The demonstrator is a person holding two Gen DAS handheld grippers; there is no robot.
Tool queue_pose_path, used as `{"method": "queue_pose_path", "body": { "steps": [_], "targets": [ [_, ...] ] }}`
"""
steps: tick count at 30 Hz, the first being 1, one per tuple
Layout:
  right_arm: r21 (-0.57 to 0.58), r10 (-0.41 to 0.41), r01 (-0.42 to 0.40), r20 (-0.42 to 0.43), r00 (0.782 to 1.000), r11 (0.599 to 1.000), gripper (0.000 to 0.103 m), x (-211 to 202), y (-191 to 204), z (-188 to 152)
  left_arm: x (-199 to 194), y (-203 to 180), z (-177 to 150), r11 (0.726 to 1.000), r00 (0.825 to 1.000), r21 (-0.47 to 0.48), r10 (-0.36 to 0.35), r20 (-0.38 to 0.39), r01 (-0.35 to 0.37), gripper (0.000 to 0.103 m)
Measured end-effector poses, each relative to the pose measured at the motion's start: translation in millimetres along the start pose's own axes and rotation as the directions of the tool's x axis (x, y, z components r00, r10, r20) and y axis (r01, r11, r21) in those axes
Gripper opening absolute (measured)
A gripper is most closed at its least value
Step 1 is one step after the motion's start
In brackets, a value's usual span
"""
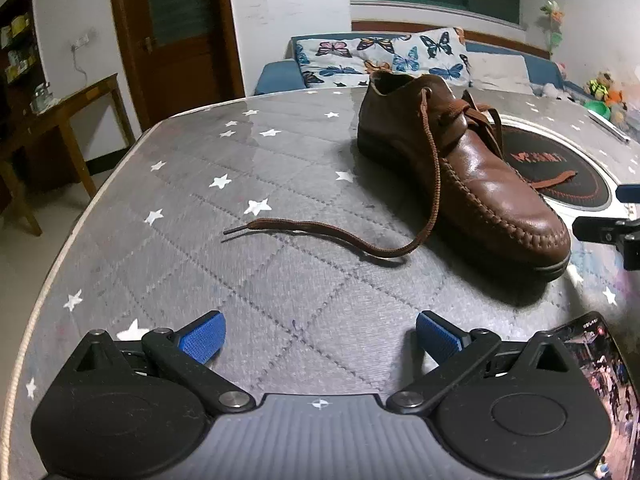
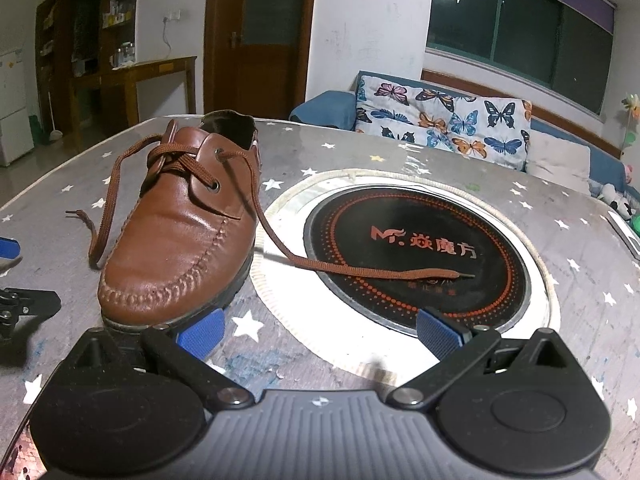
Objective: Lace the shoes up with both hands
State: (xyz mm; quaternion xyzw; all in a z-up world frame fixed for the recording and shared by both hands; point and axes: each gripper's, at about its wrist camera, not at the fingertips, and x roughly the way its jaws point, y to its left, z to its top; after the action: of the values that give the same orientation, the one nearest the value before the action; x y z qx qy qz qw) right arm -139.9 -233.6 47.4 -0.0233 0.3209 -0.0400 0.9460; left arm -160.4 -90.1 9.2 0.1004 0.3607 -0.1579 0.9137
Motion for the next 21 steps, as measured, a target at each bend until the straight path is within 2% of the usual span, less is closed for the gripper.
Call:
{"method": "queue_pose_path", "body": {
  "steps": [10, 21],
  "targets": [
    [0.039, 0.010, -0.010, -0.003, 1.000, 0.999, 0.103, 1, 0, -5, -1, 3, -4, 0.997, 1.000, -0.073, 0.004, 0.008, -0.004, 0.103],
    [0.071, 0.013, -0.012, -0.007, 1.000, 0.997, 0.103, 4, -1, -10, -3, 2, -10, 0.997, 0.999, -0.083, 0.014, 0.049, -0.009, 0.103]
  ]
}}
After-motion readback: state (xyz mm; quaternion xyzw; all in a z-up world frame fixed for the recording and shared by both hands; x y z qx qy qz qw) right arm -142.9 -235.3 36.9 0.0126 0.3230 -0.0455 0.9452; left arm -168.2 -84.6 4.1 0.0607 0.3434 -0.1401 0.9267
